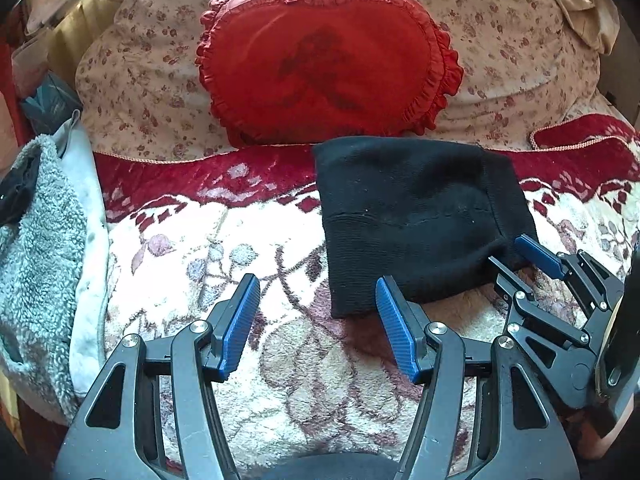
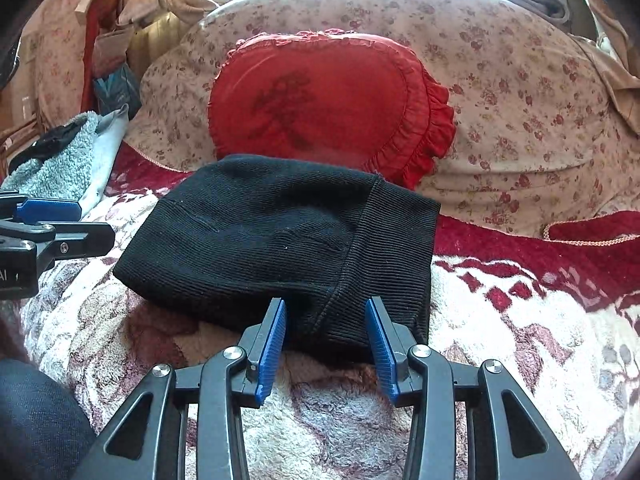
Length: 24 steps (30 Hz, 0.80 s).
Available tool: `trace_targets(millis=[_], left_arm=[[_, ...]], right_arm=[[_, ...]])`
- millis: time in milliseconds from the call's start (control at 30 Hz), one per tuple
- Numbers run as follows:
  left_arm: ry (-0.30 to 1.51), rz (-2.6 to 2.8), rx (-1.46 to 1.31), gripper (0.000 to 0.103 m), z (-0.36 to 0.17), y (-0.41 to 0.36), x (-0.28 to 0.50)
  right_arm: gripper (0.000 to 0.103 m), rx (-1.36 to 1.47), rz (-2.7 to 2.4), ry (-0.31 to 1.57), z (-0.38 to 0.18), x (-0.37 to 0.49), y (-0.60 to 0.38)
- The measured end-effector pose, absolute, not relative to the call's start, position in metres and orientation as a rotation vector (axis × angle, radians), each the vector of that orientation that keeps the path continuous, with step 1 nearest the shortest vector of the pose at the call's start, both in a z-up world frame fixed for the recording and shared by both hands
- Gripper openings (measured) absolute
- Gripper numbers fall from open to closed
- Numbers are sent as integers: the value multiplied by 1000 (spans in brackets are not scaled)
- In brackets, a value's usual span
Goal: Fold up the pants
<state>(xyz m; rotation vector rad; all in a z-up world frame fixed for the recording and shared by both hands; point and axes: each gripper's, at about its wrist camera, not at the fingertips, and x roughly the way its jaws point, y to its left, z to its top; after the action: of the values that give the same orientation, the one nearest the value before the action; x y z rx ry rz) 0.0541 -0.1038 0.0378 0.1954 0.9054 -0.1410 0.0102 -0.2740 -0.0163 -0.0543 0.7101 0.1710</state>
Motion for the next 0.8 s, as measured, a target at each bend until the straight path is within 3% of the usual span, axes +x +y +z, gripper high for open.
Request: trace_targets(millis=[300,333,433,600,800], left_arm=[[817,-146,177,60,52,-99,37],[818,-164,167,63,54,-98,31],[793,-170,167,84,57,-98,19],[754,-184,189,102,63,-101,6],[753,-186,185,102,64,-102,-3]], right_arm=[[40,-65,161,698,-8,4,-272],[40,-57,154,690,-4,0,-273],[40,-23,110,657,6,-17,-279],[40,24,47,689,6,-41,-283],[40,7,53,701,4,-44,-276]])
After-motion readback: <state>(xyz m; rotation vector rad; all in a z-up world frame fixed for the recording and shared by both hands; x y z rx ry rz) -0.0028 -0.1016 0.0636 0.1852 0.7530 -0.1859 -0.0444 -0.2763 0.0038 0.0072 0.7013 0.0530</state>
